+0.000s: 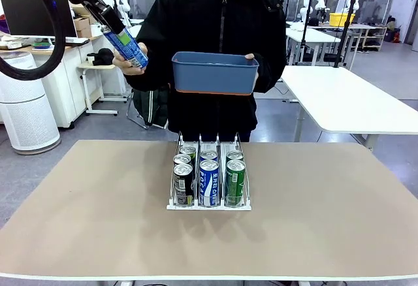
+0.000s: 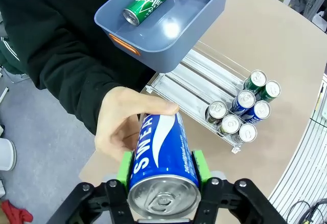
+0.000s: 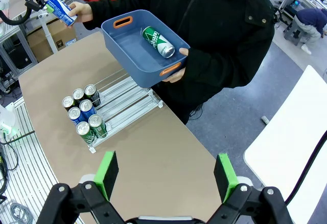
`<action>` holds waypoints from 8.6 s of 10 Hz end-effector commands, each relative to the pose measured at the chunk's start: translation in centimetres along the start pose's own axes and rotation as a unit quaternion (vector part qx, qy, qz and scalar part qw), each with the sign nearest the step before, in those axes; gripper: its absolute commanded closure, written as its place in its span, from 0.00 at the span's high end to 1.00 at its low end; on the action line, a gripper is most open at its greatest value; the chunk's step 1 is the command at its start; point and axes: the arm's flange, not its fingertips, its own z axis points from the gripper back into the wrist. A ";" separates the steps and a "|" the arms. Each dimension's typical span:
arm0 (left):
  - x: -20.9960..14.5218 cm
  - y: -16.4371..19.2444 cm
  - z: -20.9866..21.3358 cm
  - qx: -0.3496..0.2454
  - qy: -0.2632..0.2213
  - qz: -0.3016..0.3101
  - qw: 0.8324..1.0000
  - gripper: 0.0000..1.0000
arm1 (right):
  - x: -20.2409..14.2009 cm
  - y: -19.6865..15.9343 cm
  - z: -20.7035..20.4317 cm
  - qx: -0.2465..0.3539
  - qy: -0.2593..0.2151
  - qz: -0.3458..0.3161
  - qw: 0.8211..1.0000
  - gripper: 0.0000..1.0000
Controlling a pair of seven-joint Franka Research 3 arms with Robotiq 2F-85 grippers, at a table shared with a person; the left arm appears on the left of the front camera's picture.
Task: Fill the beverage cans into the dispenser.
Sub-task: Place the picked Ionic drink in the line of the Automatic Can Dispenser with the same cans.
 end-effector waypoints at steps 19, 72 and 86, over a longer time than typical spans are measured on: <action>-0.1 0.1 0.1 0.001 0.000 -0.005 1.000 0.00 | -0.1 0.0 -0.1 -0.001 -0.001 -0.001 1.000 1.00; 2.2 -30.4 -23.7 -0.143 0.220 -0.383 0.885 0.57 | -0.1 0.0 -0.1 -0.001 -0.001 -0.001 1.000 1.00; 0.7 -30.9 -30.5 -0.065 0.241 -0.359 0.899 0.57 | -0.1 0.0 -0.1 -0.001 -0.001 -0.001 1.000 1.00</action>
